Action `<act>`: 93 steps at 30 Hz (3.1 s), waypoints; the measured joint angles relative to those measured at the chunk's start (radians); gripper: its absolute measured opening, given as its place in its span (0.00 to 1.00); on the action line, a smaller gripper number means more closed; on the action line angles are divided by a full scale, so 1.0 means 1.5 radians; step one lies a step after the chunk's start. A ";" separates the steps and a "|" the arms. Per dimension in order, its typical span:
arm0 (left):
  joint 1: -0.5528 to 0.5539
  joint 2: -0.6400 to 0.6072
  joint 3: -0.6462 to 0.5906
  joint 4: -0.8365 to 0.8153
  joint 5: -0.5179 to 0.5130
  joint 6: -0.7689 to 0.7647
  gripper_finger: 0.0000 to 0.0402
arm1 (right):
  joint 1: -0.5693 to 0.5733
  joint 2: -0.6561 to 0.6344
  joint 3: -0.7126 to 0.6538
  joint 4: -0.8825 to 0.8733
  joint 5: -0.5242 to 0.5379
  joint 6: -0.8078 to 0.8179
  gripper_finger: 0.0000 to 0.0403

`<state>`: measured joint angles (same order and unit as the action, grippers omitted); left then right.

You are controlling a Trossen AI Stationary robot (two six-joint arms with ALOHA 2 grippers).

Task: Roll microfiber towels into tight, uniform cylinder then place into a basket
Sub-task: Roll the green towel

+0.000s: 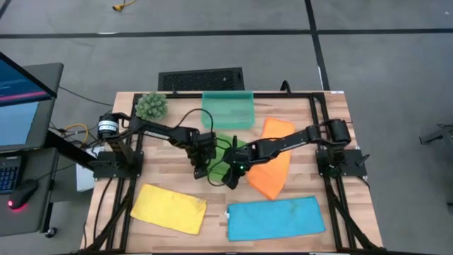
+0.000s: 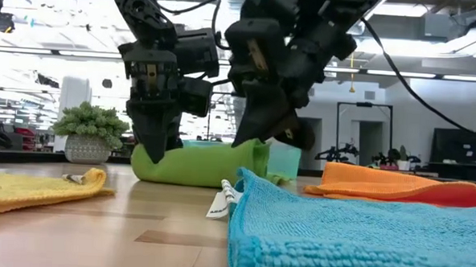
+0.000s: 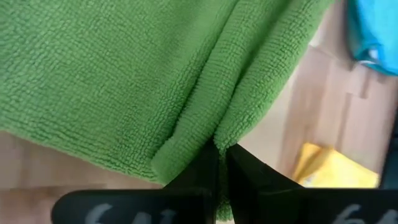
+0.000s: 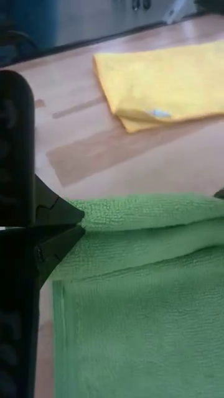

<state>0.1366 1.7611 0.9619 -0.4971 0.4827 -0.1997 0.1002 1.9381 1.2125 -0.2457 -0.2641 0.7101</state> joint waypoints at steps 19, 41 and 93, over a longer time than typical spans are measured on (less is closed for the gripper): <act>0.055 0.000 -0.001 -0.005 0.025 -0.030 0.02 | -0.049 0.008 0.000 -0.008 -0.020 -0.002 0.01; 0.110 -0.001 0.001 0.000 -0.025 -0.136 0.02 | -0.107 0.020 0.001 -0.033 -0.003 0.033 0.01; 0.097 0.004 0.000 0.007 -0.150 -0.162 0.04 | -0.093 -0.047 -0.002 -0.134 0.191 0.016 0.24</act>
<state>0.2813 1.7672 0.9623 -0.4870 0.2572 -0.4427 -0.0393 1.8674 1.2091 -0.4468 0.0230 0.7341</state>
